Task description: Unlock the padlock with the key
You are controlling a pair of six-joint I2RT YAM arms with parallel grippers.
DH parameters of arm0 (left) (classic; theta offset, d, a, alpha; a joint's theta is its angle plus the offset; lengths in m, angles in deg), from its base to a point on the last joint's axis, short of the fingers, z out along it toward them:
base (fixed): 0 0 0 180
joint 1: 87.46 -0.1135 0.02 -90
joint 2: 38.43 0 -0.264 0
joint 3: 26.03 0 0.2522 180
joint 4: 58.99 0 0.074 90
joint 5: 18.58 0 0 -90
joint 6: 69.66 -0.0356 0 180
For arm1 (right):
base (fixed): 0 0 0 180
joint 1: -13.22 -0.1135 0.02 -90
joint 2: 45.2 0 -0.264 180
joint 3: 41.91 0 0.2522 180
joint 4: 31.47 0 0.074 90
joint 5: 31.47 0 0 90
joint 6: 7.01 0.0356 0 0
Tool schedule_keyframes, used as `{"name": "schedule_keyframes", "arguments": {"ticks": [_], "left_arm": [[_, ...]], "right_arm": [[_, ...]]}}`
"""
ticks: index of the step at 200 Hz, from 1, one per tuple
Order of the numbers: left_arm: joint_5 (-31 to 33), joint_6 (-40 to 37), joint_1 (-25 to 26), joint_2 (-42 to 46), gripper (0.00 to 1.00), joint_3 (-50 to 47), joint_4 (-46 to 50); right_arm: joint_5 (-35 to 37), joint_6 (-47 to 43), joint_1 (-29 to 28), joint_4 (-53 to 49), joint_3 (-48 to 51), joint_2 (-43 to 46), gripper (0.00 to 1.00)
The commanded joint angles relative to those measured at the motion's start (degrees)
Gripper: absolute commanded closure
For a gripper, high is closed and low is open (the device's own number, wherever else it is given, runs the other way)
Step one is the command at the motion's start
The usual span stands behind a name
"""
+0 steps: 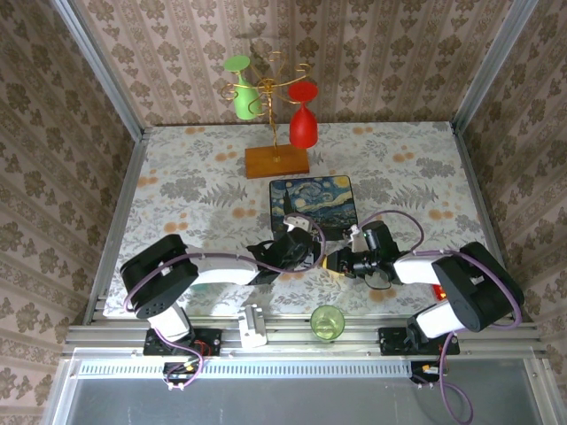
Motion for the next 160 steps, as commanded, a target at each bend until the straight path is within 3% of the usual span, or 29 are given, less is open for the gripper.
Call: {"name": "schedule_keyframes", "arguments": {"ticks": [1, 41, 80, 116, 160], "left_arm": [[1.45, -2.62, 0.01, -0.84, 0.67, 1.17, 2.08], [2.26, -1.87, 0.35, -0.07, 0.73, 0.4, 2.62], [2.59, -2.03, 0.39, 5.04, 0.72, -1.09, 2.24], [4.6, -2.82, 0.46, 12.04, 0.72, -3.54, 4.16], [5.37, 0.19, 0.62, 14.97, 0.76, -9.16, 2.63]], "right_arm": [[7.94, -1.77, 0.43, -5.75, 0.46, -0.4, 0.7], [10.26, -1.87, 0.29, -4.88, 0.94, 3.08, 0.63], [24.55, -8.81, -3.9, -17.61, -4.13, 13.76, 0.57], [22.33, -14.73, -4.51, -18.17, -9.84, 8.81, 0.56], [28.11, -15.41, -9.66, -17.41, -13.76, 3.91, 0.61]]}}
